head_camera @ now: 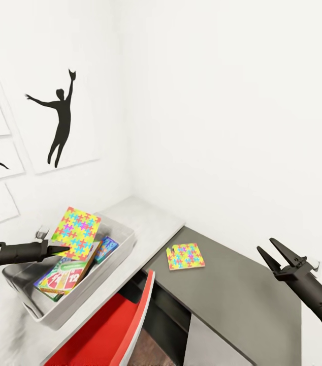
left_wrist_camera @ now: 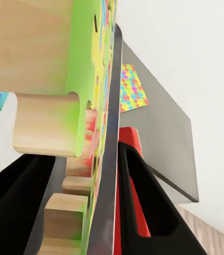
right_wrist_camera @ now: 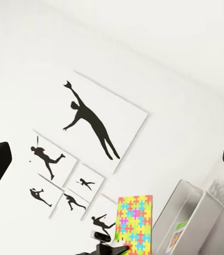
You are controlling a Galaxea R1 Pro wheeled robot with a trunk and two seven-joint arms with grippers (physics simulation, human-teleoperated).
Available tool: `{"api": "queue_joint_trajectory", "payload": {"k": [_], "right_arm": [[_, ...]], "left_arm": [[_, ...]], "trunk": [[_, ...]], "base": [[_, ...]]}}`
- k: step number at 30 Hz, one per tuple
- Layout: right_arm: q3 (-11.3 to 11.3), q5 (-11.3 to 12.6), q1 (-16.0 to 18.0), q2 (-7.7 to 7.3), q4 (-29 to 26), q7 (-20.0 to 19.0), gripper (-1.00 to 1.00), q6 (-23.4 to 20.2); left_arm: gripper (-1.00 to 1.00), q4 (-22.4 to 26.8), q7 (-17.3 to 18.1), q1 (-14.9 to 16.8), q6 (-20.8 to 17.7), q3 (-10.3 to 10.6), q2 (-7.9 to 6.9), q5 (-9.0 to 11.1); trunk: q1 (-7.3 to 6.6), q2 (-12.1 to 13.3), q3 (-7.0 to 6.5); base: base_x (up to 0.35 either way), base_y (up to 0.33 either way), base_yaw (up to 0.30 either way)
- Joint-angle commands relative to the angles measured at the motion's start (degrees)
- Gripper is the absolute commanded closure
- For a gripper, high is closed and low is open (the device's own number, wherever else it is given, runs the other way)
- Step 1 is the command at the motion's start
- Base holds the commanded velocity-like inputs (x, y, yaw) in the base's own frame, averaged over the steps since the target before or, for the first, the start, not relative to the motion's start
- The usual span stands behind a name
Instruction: Put all the toys in the child's room - the three board games (two on the bed and one on the table), the two jigsaw puzzles on the table, and the tennis ball on the table - inside the toy box on the table in the child's room.
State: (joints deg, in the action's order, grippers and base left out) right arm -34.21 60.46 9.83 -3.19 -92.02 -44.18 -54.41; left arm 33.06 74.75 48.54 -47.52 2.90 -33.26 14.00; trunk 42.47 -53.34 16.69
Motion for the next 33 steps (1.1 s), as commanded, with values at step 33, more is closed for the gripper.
{"api": "queue_joint_trajectory", "payload": {"k": [33], "right_arm": [[-0.2, -0.1, 0.1, -0.07, 0.1, -0.2, -1.00, -0.3]], "left_arm": [[1.00, 0.0, 0.1, 0.1, -0.5, -2.8, -1.62, 0.3]], "trunk": [[0.01, -0.1, 3.19]], "base": [[0.000, 0.000, 0.000]]}}
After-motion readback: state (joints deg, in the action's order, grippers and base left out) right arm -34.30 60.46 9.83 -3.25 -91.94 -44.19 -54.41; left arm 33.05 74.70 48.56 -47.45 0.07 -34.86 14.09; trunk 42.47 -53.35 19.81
